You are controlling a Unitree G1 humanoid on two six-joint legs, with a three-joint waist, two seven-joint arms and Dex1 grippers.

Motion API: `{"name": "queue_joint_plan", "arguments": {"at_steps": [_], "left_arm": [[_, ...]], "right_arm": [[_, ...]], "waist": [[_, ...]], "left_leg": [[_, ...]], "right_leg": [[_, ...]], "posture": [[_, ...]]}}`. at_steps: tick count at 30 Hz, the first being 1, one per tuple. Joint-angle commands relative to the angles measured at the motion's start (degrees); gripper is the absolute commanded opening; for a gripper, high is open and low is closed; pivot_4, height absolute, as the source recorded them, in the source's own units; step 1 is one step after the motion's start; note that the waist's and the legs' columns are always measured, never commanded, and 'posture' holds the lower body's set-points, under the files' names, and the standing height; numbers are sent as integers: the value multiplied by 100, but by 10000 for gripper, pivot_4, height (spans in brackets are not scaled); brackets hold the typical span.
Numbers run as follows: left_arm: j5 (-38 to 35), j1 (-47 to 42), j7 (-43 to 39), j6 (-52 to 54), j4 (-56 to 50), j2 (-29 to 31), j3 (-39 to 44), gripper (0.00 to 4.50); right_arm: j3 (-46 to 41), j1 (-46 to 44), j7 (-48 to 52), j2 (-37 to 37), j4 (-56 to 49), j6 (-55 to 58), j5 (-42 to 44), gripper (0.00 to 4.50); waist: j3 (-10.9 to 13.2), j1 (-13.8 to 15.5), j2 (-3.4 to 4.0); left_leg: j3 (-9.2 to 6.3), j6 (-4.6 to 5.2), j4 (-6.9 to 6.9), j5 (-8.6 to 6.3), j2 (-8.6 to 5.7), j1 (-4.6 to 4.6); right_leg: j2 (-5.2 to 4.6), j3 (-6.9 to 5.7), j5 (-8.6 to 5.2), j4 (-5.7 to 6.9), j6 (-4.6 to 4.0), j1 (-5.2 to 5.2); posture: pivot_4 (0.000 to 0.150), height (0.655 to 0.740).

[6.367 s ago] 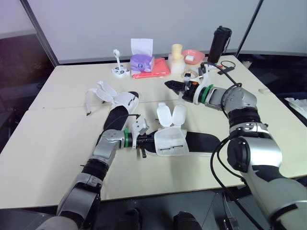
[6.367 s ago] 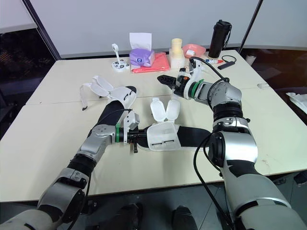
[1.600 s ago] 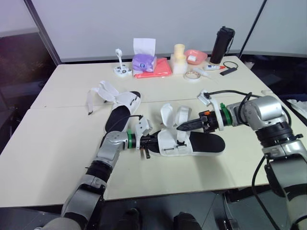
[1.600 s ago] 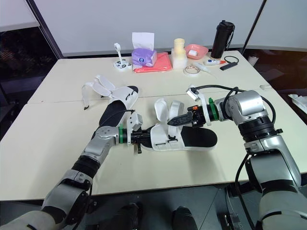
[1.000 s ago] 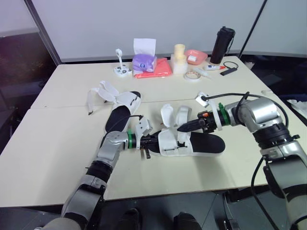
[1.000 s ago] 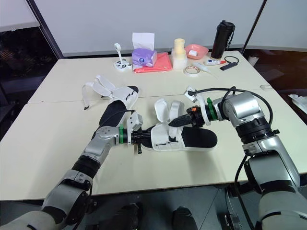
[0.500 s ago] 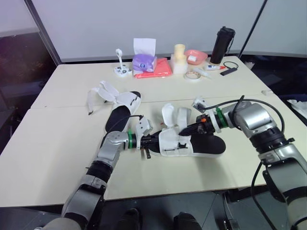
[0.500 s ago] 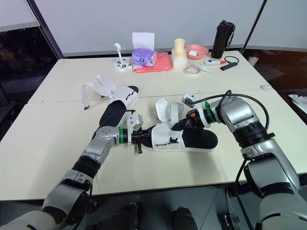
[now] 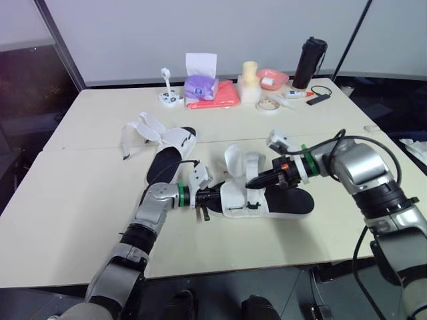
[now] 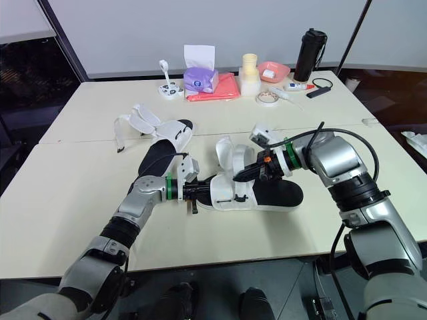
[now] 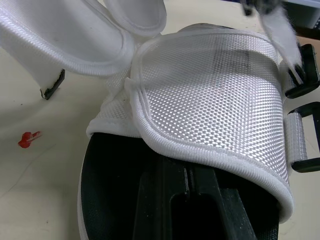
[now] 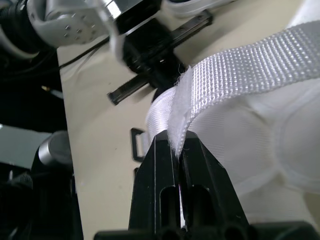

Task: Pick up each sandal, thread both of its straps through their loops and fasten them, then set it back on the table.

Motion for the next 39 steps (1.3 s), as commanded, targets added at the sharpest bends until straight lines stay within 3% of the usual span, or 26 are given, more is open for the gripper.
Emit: {"name": "queue_joint_plan", "arguments": {"at_steps": [1, 12, 18, 22, 24, 31, 39], "left_arm": [[49, 69, -15, 35, -30, -30, -97, 0], [52, 88, -25, 56, -58, -18, -110, 0], [56, 80, -30, 58, -54, -37, -125, 0], [62, 78, -38, 43, -26, -56, -138, 0], [65, 75, -43, 32, -7, -70, -146, 0], [86, 34, -57, -24, 82, -139, -158, 0], [103, -21, -88, -61, 153, -172, -175, 0]], "right_arm": [[-85, 112, -53, -41, -416, -120, 8, 336], [107, 456, -158, -168, -632, -618, -421, 336], [-140, 639, -170, -504, -1060, -590, -399, 21116], [-517, 791, -209, -893, -1640, -192, -97, 39955], [-736, 914, -243, -1102, -1911, -56, 38, 44730], [-1983, 2067, -705, -1656, -3214, 1141, 958, 44730], [-2408, 3245, -1687, -1025, -3588, 1651, 1539, 44730]], "waist": [[0, -1, 0], [0, -6, 0], [0, 15, 0], [0, 10, -1], [0, 15, -1], [0, 84, -3], [-2, 131, -6]], "left_leg": [[-1, 0, 0, 0, 0, 0], [0, 0, 1, 0, 0, 0], [-1, 0, 2, 0, 0, 0], [0, 0, 2, 0, 0, -1], [0, 0, 1, 0, 1, 0], [1, 1, 1, -1, 2, -6], [3, 2, 7, -1, 3, -6]], "right_leg": [[0, 0, 0, 0, 0, -1], [0, 0, 0, 2, 0, 0], [0, 0, 0, 2, 0, 1], [-1, 0, 0, 0, 0, 1], [-1, 0, 0, 1, 0, 1], [-3, -2, 0, -4, 0, 0], [-2, -1, 0, -4, -1, 2]], "posture": [[1500, 7400], [1500, 7400], [1500, 7400], [1500, 7400], [1500, 7400], [1500, 7400], [1500, 7400]]}}
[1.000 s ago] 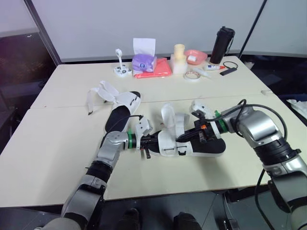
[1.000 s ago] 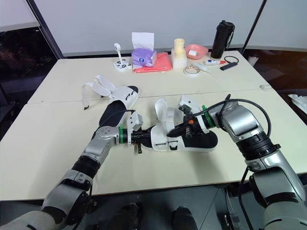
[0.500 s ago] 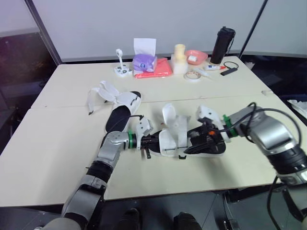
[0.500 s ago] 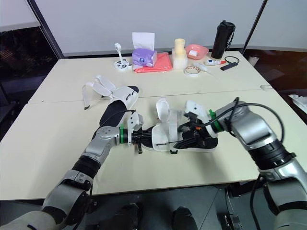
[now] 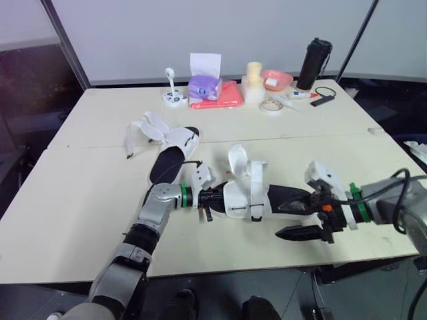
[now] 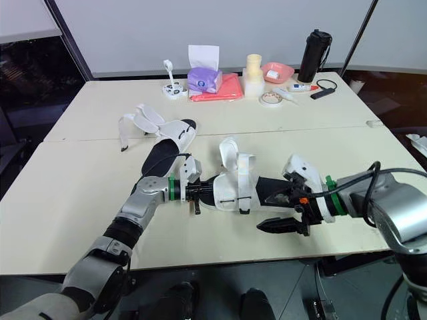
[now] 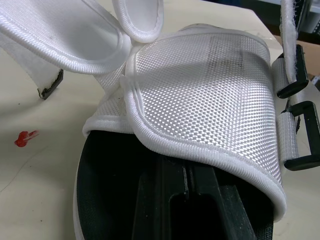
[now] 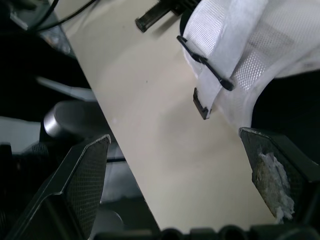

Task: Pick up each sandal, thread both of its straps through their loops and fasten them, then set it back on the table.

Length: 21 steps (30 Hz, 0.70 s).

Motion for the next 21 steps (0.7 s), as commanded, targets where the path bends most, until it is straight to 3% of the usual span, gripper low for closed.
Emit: {"name": "queue_joint_plan", "arguments": {"at_steps": [1, 19, 21], "left_arm": [[88, -8, -80, -37, 87, -47, -145, 0], [24, 93, -105, 158, -309, -2, -182, 0], [25, 100, -101, 169, -333, 1, -186, 0]], "right_arm": [[-77, 192, -483, 316, -72, 1, 147, 44730], [451, -324, -1401, 1421, 660, -45, 382, 44730], [493, -356, -1449, 1472, 724, -64, 379, 36050]], "waist": [[0, -2, 0], [1, -22, 2], [1, -26, 2]], "left_leg": [[1, 0, 1, 0, 0, 0], [-2, 0, 1, 1, 0, 1], [-1, 0, 1, 1, 0, 1]], "right_leg": [[0, 1, 0, 0, 0, 0], [3, 1, 1, 3, 0, -2], [3, 2, 1, 3, 0, -2]], "posture": [[1500, 7400], [1500, 7400], [1500, 7400]]}}
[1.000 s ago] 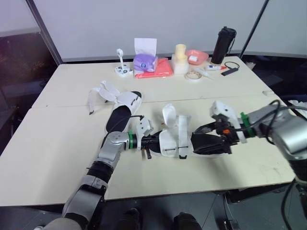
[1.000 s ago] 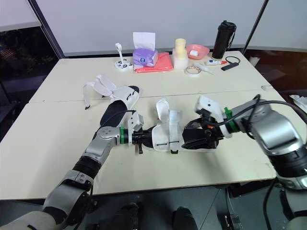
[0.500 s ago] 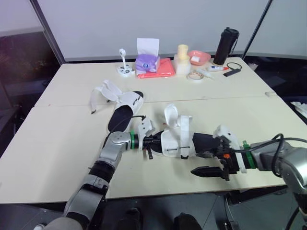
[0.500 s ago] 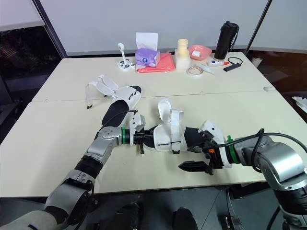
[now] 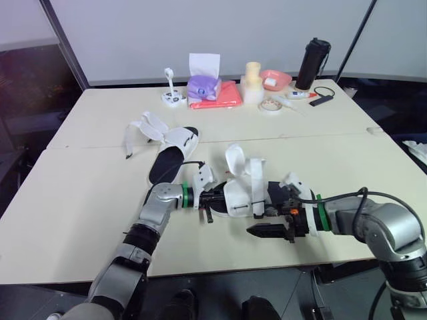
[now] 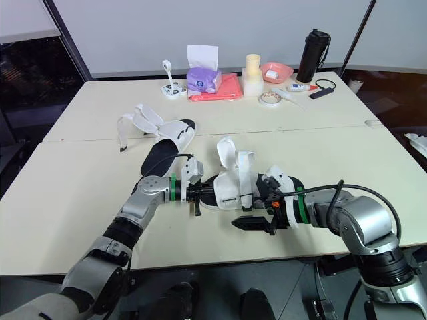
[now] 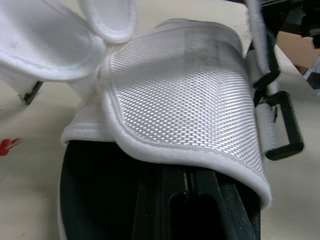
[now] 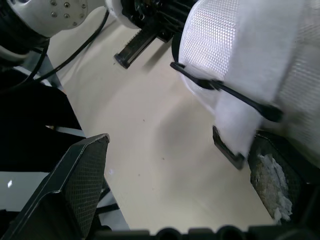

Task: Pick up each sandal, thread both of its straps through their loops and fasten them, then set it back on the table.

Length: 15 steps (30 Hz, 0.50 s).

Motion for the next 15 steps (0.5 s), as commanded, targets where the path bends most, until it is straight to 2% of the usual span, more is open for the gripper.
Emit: {"name": "queue_joint_plan", "arguments": {"at_steps": [1, 7, 15], "left_arm": [[18, 62, -38, 75, -130, -13, -103, 0], [38, 91, -22, 80, -144, -13, -115, 0], [80, 92, 51, 35, -77, -45, -152, 0]], "right_arm": [[-31, -190, -92, 79, 33, -108, 75, 32036], [20, -208, -182, 113, 200, -149, 67, 185], [335, 539, 209, -540, -518, -291, 101, 185]], "waist": [[0, -4, 0], [0, -2, 0], [0, 19, 1]], "left_leg": [[0, 0, 0, 0, 0, 0], [0, 0, -2, 0, 0, 0], [1, 0, -2, 0, -1, 0]], "right_leg": [[0, 0, 0, 0, 0, 0], [0, 0, 0, 0, 0, -1], [0, -1, 0, -1, 0, 0]], "posture": [[1500, 7400], [1500, 7400], [1500, 7400]]}}
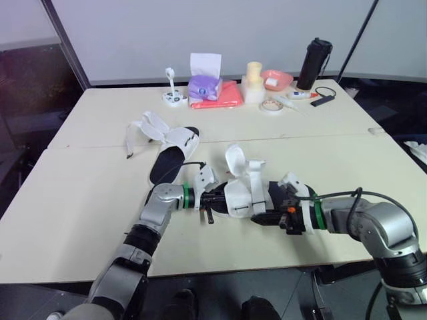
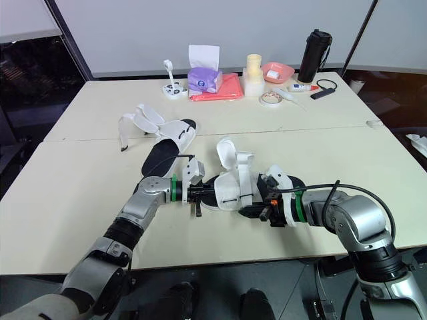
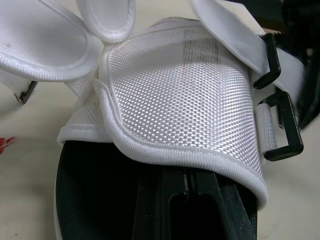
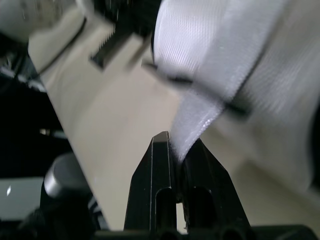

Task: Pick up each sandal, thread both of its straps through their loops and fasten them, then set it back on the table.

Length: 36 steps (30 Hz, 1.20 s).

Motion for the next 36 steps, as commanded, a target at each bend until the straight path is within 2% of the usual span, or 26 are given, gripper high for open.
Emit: {"name": "queue_joint_plan", "arguments": {"at_steps": [1, 7, 18, 22, 26, 30, 36], "left_arm": [[72, 73, 33, -24, -16, -34, -99, 0], [85, 71, 39, -20, 1, -15, -109, 0], [180, 53, 97, -83, 66, 1, -182, 0], [292, 50, 138, -164, 148, -4, -243, 0], [367, 36, 141, -141, 231, -9, -303, 0], [413, 12, 83, -126, 298, 5, -366, 0], [417, 22, 63, -116, 285, 28, -384, 0]], "right_arm": [[156, 467, 406, -403, -779, -291, 160, 185], [-6, 1290, 930, -964, -1570, -803, 337, 185], [-367, 1584, 1106, -1575, -1886, -1403, 330, 185], [-805, 1288, 1112, -1696, -2052, -1321, 698, 185], [-1090, 550, 1054, -1742, -1962, -1168, 1162, 185], [-846, -445, 897, -1508, -1401, -982, 1270, 185], [-158, -1458, 612, -930, -220, -976, 704, 185]], "waist": [[0, 5, 0], [0, 8, -2], [0, 14, -3], [0, 14, -3], [0, 14, -2], [0, 16, -3], [0, 14, -2]], "left_leg": [[0, 0, 0, 0, 0, 0], [-4, 0, 4, 0, 1, 2], [-2, 1, 3, -1, 2, 2], [-2, 1, 4, -1, 3, 2], [-2, 1, 5, -1, 4, 3], [-5, 1, 5, -1, 4, 4], [-6, 1, 4, -1, 2, 5]], "right_leg": [[0, -1, 0, 0, 0, 1], [0, -7, -1, -8, 2, 12], [-1, -6, -1, -12, 2, 14], [-1, -6, -1, -13, 2, 15], [-1, -7, -1, -15, 2, 18], [-2, -9, -1, -18, 1, 22], [-3, -9, -1, -21, 1, 22]], "posture": [[1500, 7400], [1500, 7400], [1500, 7400], [1500, 7400], [1500, 7400], [1500, 7400], [1500, 7400]]}}
